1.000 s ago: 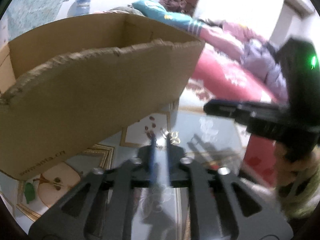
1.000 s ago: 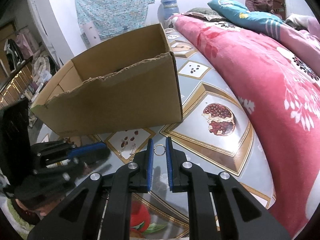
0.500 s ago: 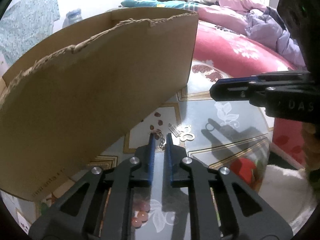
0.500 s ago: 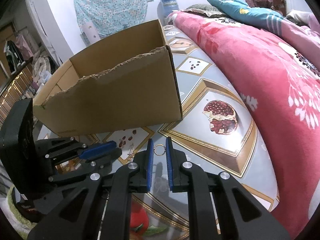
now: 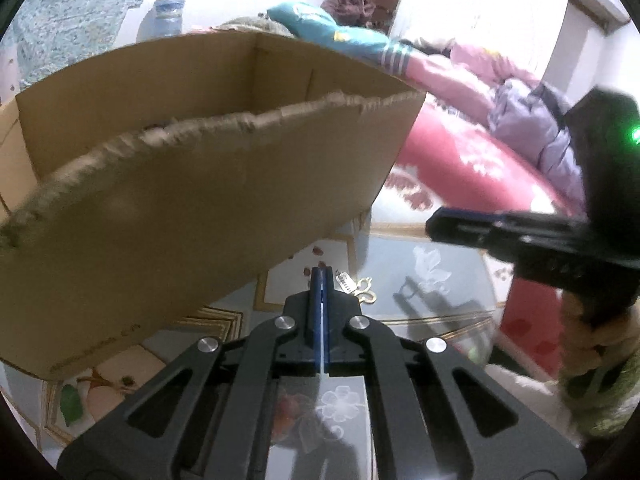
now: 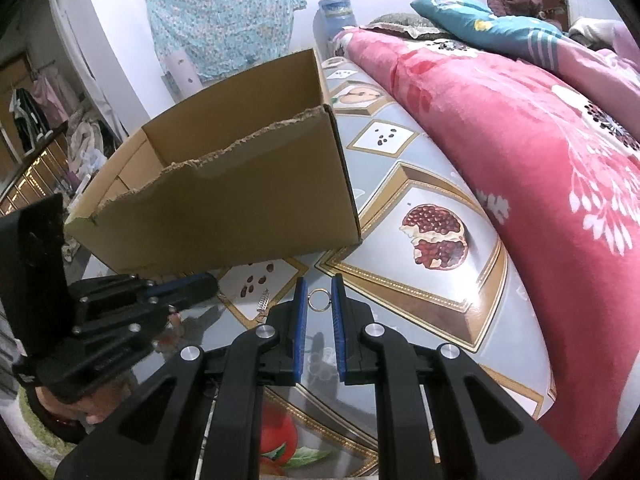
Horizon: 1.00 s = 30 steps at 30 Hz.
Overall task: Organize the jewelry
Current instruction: 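Carry the ring and charm over the box and open both grippers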
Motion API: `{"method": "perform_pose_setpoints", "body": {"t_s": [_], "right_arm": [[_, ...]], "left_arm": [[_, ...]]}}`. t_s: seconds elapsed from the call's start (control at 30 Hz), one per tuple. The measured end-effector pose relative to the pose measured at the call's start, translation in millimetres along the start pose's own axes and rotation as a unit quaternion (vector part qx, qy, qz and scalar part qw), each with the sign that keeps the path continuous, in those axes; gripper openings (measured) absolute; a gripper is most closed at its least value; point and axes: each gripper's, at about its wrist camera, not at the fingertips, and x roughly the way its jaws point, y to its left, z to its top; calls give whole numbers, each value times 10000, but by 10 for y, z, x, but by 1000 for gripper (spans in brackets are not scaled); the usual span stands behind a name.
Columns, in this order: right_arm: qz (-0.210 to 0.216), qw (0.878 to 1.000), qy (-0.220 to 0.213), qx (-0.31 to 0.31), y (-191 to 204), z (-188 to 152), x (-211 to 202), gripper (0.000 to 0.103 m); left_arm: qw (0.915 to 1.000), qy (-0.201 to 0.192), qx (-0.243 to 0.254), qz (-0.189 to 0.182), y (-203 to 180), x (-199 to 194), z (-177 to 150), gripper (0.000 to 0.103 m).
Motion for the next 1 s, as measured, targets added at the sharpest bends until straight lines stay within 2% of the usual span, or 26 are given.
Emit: {"method": "perform_pose_setpoints", "body": {"t_s": [0.2,0.37,0.5,0.6,0.73,0.83,1.0], "right_arm": [[36,9999,-97,-14,22,6,-94,12],[202,9988,-413,-146,119,127,-357,12],[646,9945,-719,-404,276,402,-562,12],[952,9900,-787,-689,425,693,-548,12],[1406,9862,-361,-793,594,1096,-249,12],[1487,9849,299,-833,693,1372,141,12],[1487,9786,1019,-993,826,1603,612,13]], "left_arm": [[9993,-268,-169,-211,-11,-293,39,0],[9971,-634,-239,-340,-48,-674,107,0],[9939,-1022,-270,-304,-30,-1059,270,0],[9917,-1229,-325,-191,47,-1247,406,0],[9908,-1235,-551,110,236,-1300,631,0],[9906,-977,-931,212,468,-1166,772,0],[9874,-438,-1469,399,803,-828,932,0]]}}
